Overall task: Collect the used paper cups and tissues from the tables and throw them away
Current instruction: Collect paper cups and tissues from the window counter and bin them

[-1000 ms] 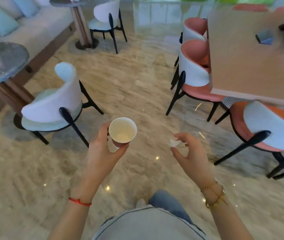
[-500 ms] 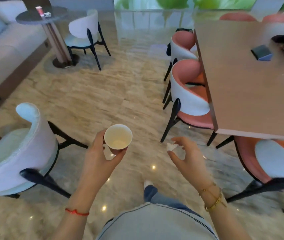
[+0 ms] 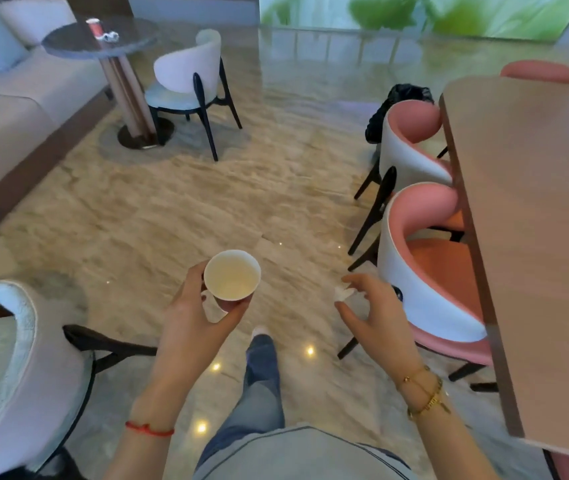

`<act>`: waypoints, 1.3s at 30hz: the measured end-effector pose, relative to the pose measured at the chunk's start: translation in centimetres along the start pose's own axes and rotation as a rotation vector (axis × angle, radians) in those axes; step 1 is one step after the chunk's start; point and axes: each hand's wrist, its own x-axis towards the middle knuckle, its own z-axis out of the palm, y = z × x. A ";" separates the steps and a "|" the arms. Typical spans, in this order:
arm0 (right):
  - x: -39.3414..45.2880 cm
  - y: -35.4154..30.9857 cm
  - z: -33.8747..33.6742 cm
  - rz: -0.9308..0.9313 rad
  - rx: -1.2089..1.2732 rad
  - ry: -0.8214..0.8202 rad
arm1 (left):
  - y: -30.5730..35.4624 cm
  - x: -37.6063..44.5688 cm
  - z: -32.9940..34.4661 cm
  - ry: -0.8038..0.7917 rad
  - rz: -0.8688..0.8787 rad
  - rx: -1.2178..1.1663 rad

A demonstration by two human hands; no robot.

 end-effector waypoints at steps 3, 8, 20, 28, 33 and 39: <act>7.6 0.4 2.2 -0.008 0.001 0.003 | -1.5 8.1 0.8 0.002 0.016 0.000; 21.5 -0.6 4.8 -0.018 -0.013 0.047 | -2.9 22.3 1.4 -0.026 0.057 -0.008; 45.9 2.4 7.0 0.135 -0.027 0.103 | -3.6 50.3 6.0 -0.149 0.140 0.009; 63.6 8.8 6.6 0.202 0.008 0.144 | -2.5 69.3 14.8 -0.195 0.170 -0.038; 77.4 11.9 3.7 0.164 0.002 0.175 | 0.3 82.0 19.7 -0.172 0.205 -0.043; 92.8 15.4 1.6 0.129 -0.029 0.187 | 2.1 95.8 24.8 -0.163 0.195 -0.060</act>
